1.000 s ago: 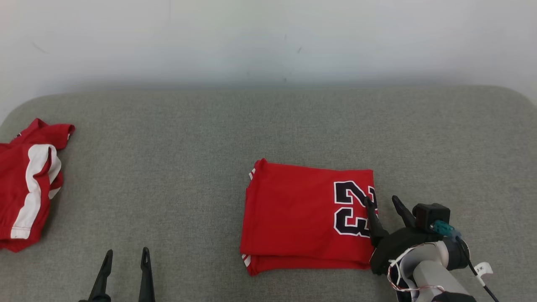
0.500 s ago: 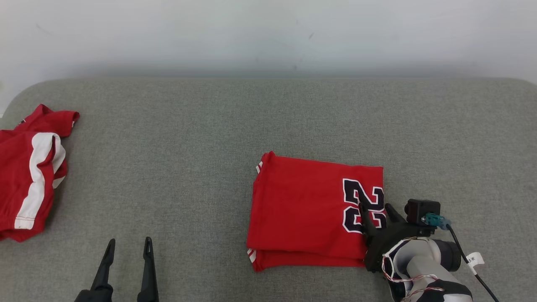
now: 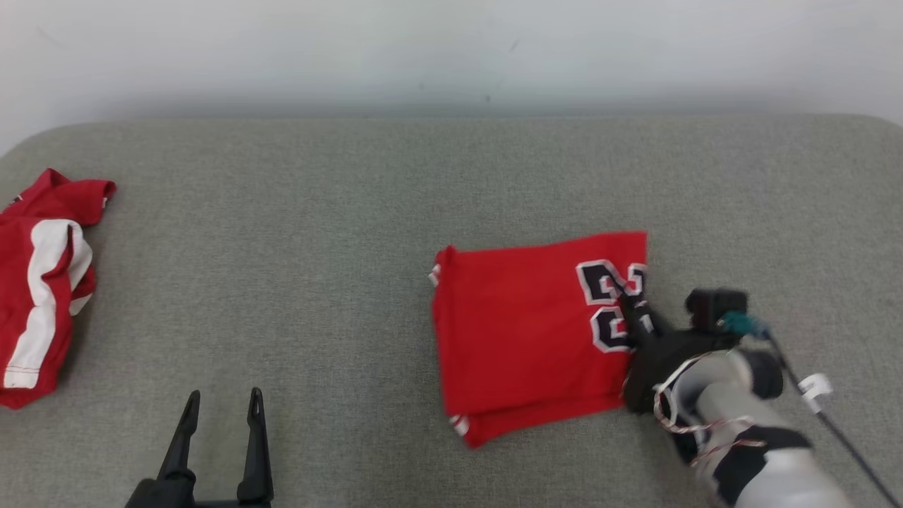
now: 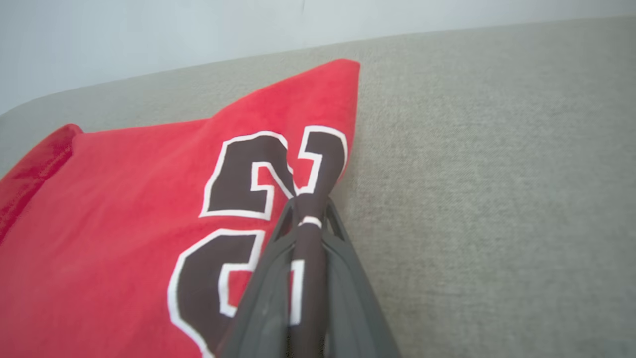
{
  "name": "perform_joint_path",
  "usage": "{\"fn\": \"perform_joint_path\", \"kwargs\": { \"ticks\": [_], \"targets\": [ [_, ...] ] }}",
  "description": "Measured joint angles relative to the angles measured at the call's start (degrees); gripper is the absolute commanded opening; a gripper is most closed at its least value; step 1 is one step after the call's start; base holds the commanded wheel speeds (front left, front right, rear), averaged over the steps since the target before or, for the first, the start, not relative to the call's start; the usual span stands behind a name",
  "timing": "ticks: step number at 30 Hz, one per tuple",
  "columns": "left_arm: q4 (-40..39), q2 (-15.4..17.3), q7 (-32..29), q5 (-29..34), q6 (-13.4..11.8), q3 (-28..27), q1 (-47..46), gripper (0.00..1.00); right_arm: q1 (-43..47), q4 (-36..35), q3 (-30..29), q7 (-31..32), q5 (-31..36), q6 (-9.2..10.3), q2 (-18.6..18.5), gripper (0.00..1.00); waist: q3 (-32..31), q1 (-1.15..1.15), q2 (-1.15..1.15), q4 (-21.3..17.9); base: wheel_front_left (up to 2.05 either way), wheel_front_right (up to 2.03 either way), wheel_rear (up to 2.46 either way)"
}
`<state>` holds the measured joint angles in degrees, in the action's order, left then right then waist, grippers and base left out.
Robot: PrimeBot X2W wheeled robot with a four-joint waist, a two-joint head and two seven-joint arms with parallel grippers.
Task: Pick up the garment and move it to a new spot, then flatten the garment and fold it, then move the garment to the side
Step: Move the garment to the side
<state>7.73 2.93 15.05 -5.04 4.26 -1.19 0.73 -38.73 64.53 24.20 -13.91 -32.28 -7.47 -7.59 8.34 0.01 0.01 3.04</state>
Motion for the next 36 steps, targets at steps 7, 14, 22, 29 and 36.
{"fn": "perform_joint_path", "kwargs": {
  "ticks": [7,14,22,29,36],
  "targets": [
    [-1.54,-0.01,0.00,0.15,-0.20,0.55,-2.56,1.00,-7.27,-2.18,6.51,2.14,-1.48,0.00,-9.57,0.00,3.03,0.00,0.00,-1.69,0.00,0.00,0.00],
    [-4.03,-0.03,0.00,2.04,0.30,1.16,-7.12,1.00,-15.66,-4.04,13.07,3.60,-2.08,0.01,-20.13,0.00,8.14,0.01,0.00,-3.21,0.00,0.00,0.00],
    [-8.80,-0.02,0.00,3.77,0.63,1.81,-11.34,1.00,-23.85,-4.98,19.68,5.84,-2.60,0.00,-29.91,0.00,14.66,0.00,0.00,-4.46,0.00,0.00,0.00],
    [-12.76,0.05,0.00,5.13,0.18,2.85,-12.27,1.00,-29.66,-4.79,23.49,6.71,-3.24,0.00,-35.60,0.00,18.91,0.00,0.01,-5.89,0.00,0.00,0.00],
    [-16.60,0.16,0.00,5.21,-1.20,3.47,-12.65,1.00,-33.96,-4.39,26.44,6.84,-3.83,0.00,-39.75,0.00,21.36,0.00,0.00,-7.15,0.00,0.00,0.00]
  ]
}}
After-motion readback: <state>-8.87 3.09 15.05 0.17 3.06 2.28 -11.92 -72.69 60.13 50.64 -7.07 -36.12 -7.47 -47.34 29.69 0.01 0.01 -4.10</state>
